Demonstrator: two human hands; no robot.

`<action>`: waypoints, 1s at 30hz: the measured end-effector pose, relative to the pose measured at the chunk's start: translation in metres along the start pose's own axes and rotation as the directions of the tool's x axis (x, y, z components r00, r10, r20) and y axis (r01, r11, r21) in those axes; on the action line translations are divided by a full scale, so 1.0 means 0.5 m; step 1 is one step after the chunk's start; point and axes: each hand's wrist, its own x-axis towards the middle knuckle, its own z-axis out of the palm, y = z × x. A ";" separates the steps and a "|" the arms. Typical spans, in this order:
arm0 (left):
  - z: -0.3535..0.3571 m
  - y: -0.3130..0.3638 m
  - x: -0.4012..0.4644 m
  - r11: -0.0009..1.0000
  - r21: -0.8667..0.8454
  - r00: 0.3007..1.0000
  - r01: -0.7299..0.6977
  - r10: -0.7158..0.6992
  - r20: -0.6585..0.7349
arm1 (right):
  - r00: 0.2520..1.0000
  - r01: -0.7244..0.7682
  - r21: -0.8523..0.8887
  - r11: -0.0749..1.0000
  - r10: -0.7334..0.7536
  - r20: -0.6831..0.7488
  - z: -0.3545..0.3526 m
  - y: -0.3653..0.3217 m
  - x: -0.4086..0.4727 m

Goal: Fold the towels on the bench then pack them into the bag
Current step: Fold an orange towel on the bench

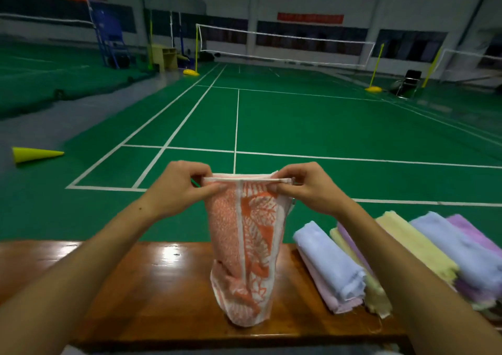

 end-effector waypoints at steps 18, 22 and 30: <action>-0.108 0.214 -0.056 0.852 -0.519 0.996 0.060 -0.086 -0.026 | 0.990 -0.022 0.125 0.992 0.039 -0.137 -0.052 -0.173 -0.153; -0.092 0.186 -0.048 0.861 -0.497 0.992 0.110 -0.123 0.007 | 0.979 -0.077 0.139 0.987 0.101 -0.175 -0.033 -0.151 -0.143; 0.087 -0.065 -0.033 0.852 -0.373 0.929 0.369 -0.351 0.116 | 0.920 -0.382 0.044 0.923 0.384 -0.075 0.101 0.109 -0.042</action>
